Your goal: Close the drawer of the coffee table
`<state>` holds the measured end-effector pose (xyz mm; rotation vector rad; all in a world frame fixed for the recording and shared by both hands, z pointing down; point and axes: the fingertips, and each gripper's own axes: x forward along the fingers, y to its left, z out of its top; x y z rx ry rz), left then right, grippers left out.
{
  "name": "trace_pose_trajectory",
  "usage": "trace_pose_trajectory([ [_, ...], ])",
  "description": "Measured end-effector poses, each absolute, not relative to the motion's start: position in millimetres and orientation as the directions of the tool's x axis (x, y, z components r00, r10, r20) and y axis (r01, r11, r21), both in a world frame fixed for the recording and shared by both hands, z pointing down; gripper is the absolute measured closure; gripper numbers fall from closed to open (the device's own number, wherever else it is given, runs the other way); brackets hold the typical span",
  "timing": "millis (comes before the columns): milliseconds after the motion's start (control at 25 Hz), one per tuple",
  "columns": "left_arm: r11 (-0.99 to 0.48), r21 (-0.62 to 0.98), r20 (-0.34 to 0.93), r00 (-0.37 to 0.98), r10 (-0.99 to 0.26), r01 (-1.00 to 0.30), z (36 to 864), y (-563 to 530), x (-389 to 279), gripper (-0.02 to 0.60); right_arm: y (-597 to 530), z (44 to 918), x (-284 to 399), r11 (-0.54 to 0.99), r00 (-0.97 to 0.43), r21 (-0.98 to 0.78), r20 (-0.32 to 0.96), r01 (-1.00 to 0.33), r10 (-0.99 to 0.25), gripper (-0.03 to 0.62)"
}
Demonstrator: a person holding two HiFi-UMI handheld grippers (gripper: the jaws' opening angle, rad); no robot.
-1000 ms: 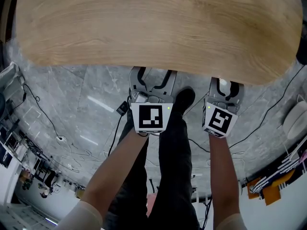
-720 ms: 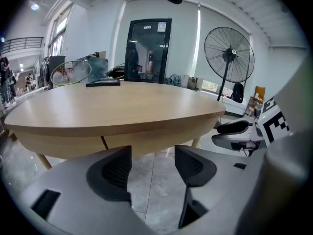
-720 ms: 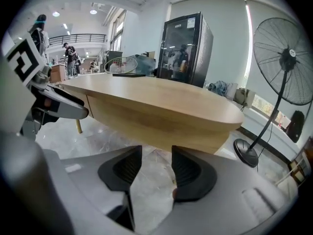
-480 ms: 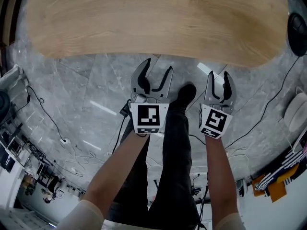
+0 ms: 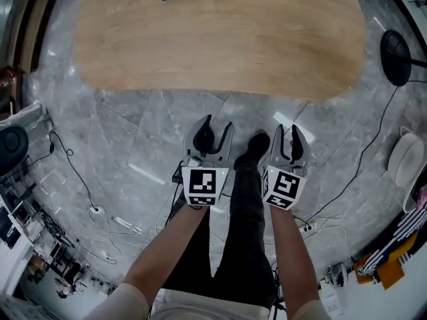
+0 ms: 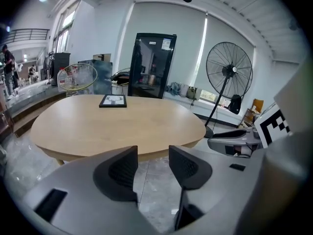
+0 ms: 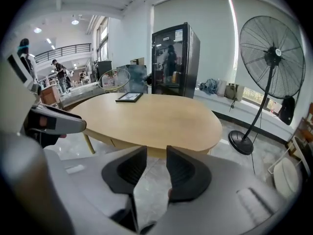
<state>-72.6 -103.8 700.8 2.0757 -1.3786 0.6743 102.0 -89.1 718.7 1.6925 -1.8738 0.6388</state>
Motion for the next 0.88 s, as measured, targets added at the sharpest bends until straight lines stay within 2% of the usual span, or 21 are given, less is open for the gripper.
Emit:
trace_pose_trajectory([
  [400, -0.325, 0.188, 0.65, 0.366, -0.666, -0.927, 577, -96, -72, 0.447, -89, 591, 83, 0.183, -0.173, -0.049, 0.628, -0.982, -0.759, 0.56],
  [880, -0.316, 0.156, 0.646, 0.339, -0.684, -0.936, 426, -103, -73, 0.509, -91, 427, 100, 0.244, -0.248, -0.085, 0.572, -0.966, -0.782, 0.583],
])
